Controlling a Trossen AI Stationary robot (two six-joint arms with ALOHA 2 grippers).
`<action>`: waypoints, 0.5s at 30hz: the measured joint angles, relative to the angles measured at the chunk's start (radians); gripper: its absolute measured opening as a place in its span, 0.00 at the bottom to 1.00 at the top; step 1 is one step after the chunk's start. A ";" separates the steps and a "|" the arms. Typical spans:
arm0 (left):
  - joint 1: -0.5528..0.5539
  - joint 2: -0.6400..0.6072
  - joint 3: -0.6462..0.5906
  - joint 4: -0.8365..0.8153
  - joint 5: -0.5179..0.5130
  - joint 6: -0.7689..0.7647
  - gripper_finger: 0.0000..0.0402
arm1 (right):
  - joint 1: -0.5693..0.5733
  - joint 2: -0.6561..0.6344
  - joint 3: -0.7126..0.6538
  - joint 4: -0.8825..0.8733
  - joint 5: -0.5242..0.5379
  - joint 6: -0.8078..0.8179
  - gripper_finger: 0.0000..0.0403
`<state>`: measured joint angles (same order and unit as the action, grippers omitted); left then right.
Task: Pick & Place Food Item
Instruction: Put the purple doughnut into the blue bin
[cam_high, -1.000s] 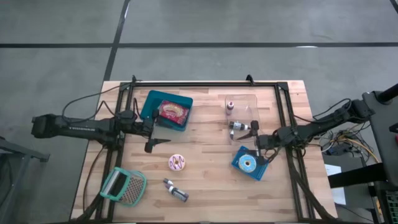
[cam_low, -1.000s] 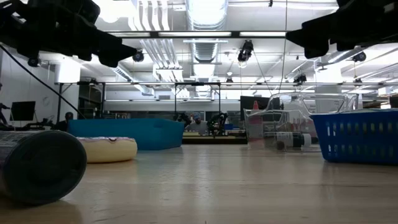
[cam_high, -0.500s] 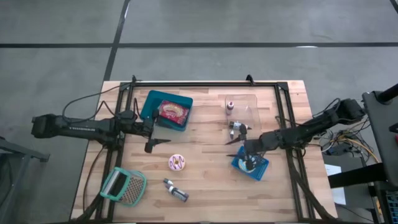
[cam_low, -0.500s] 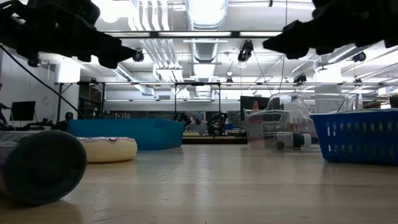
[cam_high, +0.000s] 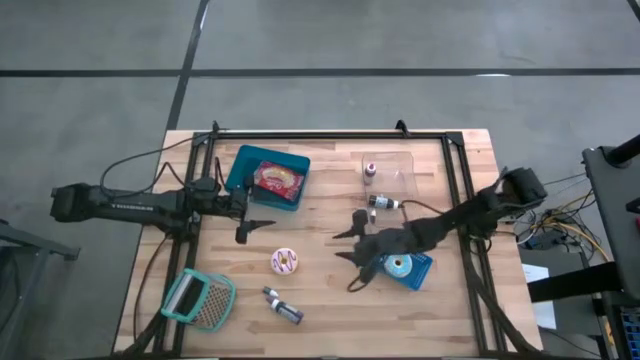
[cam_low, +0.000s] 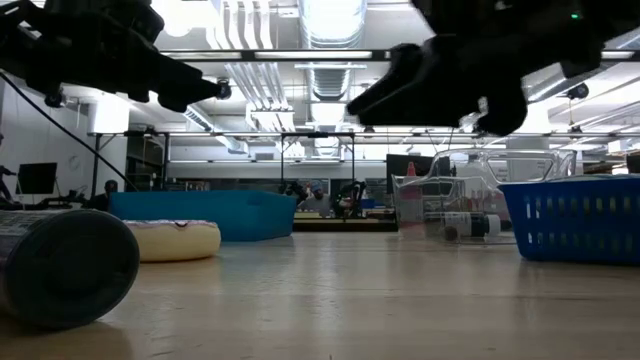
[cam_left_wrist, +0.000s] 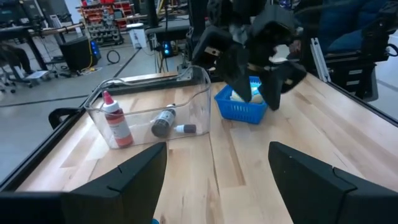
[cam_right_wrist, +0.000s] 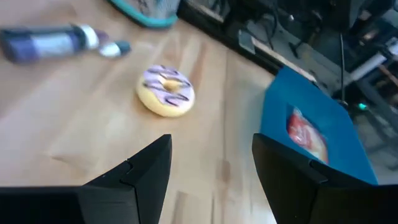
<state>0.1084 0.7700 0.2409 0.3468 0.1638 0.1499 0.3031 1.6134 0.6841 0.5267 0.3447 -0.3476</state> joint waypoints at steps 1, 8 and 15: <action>0.000 0.000 0.000 -0.003 0.000 -0.002 0.71 | 0.000 0.022 0.027 -0.029 0.021 -0.002 0.54; 0.000 0.000 0.000 -0.005 0.000 -0.002 0.71 | 0.000 0.114 0.269 -0.484 0.130 0.141 0.64; 0.000 -0.001 0.000 -0.006 0.000 0.002 0.71 | 0.018 0.207 0.461 -0.707 0.108 0.130 0.81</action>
<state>0.1089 0.7689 0.2405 0.3409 0.1638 0.1516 0.3210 1.8209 1.1448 -0.1804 0.4525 -0.2172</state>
